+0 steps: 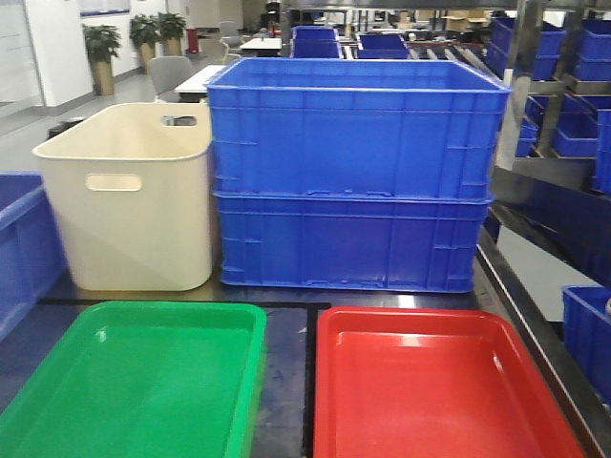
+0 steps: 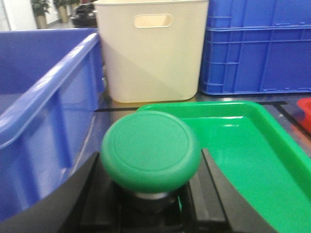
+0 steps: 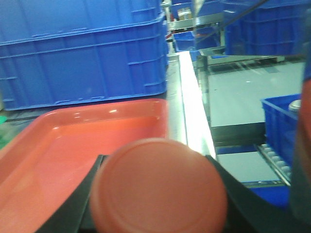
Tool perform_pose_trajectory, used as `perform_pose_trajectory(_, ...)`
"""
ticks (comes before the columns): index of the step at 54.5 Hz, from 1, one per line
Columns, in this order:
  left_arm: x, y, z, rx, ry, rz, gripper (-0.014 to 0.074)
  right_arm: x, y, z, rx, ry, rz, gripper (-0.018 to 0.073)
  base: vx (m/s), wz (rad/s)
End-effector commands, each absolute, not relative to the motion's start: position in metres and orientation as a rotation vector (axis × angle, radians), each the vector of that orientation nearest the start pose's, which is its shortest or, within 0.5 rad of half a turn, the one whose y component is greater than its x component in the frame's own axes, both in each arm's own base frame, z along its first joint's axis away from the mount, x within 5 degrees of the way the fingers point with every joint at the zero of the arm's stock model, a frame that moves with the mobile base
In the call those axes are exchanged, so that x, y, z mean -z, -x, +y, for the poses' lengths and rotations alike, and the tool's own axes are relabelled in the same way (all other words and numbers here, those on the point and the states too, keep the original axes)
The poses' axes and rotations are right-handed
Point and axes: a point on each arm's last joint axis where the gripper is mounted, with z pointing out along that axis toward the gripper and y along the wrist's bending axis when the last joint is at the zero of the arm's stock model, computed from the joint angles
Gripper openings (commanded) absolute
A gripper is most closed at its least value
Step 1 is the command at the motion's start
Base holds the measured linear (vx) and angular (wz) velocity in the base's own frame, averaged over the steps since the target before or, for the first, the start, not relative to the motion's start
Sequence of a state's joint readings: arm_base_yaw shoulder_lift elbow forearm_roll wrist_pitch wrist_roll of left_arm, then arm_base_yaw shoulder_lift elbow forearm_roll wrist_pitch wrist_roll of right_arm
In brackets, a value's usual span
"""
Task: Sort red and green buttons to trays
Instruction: 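Move the left gripper over the green tray and the right over the red tray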
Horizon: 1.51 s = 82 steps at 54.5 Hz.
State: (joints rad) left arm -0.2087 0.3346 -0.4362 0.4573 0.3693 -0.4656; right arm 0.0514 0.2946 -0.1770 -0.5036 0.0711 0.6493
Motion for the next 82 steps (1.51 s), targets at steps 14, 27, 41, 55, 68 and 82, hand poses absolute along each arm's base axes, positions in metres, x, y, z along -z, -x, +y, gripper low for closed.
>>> perform_pose_trajectory(14,-0.323,-0.079,-0.005,0.072,-0.061,1.623,0.0000,-0.264,-0.084,0.004,-0.139,-0.060,1.571,-0.0008,0.07,-0.14)
perform_pose_trajectory(27,-0.323,-0.079,-0.005,0.072,-0.061,1.623,0.0000,-0.264,-0.084,0.004,-0.139,-0.060,1.571,-0.0008,0.01,-0.05)
perform_pose_trajectory(41,-0.323,-0.079,-0.005,0.072,-0.061,1.623,0.0000,-0.264,-0.084,0.004,-0.135,-0.062,1.576,-0.0008,0.00,0.00)
perform_pose_trajectory(55,-0.326,-0.079,-0.006,0.053,-0.090,1.589,0.0000,-0.265,-0.084,0.004,-0.141,-0.058,1.566,-0.0008,0.00,0.00)
perform_pose_trajectory(68,-0.327,-0.081,-0.008,0.082,-0.089,1.577,0.0000,-0.268,-0.086,0.008,-0.067,0.073,1.531,-0.0006,0.00,0.00)
perform_pose_trajectory(82,-0.320,-0.130,-0.029,0.204,-0.142,1.609,0.0000,-0.284,-0.126,0.036,-0.190,0.398,1.439,-0.0005,0.00,0.00)
